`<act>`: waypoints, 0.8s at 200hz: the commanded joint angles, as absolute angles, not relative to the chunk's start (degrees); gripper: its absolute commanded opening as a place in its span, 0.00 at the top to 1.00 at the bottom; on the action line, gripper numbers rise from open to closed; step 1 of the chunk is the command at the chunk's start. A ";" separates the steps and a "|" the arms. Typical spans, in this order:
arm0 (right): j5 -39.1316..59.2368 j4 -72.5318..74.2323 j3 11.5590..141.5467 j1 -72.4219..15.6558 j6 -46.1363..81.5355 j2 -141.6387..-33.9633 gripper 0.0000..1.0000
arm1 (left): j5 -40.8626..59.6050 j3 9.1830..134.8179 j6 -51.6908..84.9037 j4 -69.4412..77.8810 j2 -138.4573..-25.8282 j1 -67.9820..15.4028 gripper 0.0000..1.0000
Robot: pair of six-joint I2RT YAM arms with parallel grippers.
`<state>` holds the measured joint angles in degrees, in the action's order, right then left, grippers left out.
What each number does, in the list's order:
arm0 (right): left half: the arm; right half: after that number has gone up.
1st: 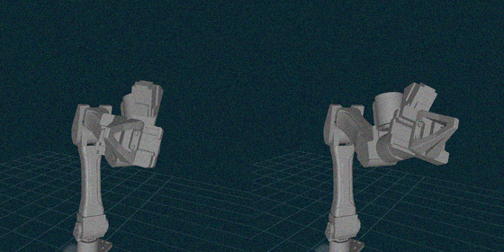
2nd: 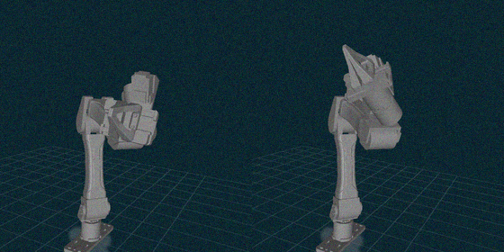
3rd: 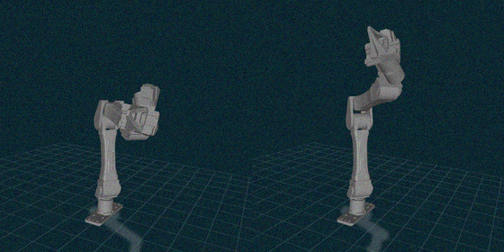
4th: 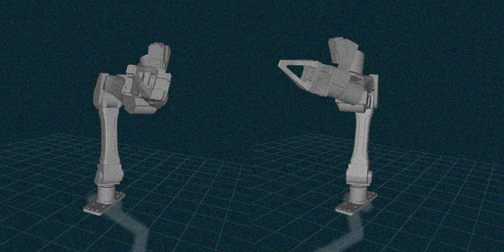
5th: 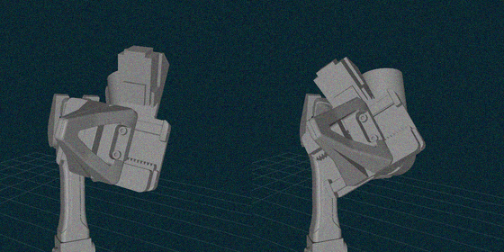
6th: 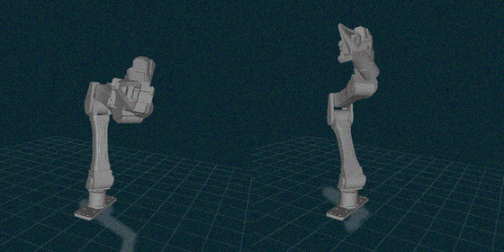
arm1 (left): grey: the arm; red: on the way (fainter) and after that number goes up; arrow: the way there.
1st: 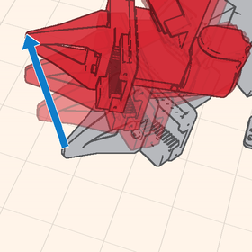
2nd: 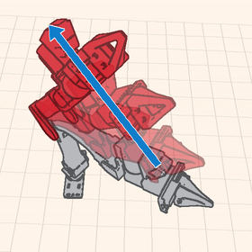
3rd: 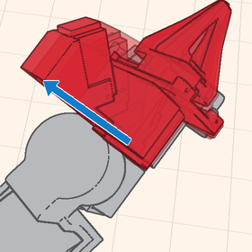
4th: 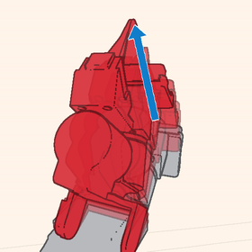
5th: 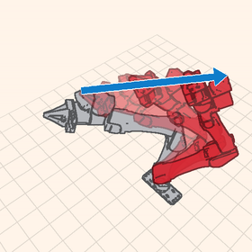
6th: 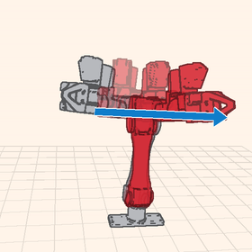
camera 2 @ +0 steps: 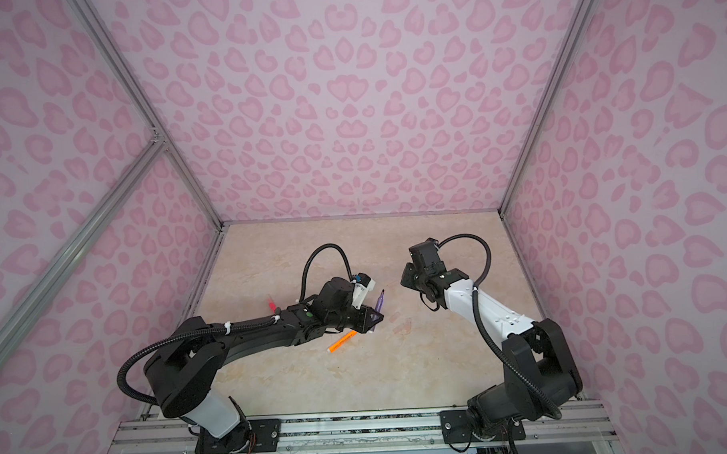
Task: Insert the pens into the pen caps
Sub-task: 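Bring the held cap over the purple marker tip with the right gripper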
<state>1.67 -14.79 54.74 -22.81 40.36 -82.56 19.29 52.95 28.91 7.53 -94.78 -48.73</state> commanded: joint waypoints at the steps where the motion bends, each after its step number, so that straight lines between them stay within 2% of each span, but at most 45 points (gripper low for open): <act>1: 9.10 -4.39 51.70 -23.00 41.86 -80.58 1.00 | 23.36 53.95 28.49 9.78 -95.14 -48.78 0.96; 23: 12.22 -0.31 49.60 -23.68 42.62 -78.75 1.00 | 23.75 53.91 28.48 9.76 -94.78 -48.78 0.97; 76: 12.65 5.96 45.39 -26.70 42.39 -73.26 1.00 | 22.69 53.50 28.39 9.36 -93.75 -48.78 0.96; 160: 11.60 8.17 43.78 -29.96 43.86 -73.08 1.00 | 20.97 53.10 27.84 8.88 -92.60 -48.79 0.97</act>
<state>11.94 5.80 44.34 -29.43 42.96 -72.86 22.00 53.10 28.77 7.77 -93.62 -48.75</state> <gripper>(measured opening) 0.133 0.178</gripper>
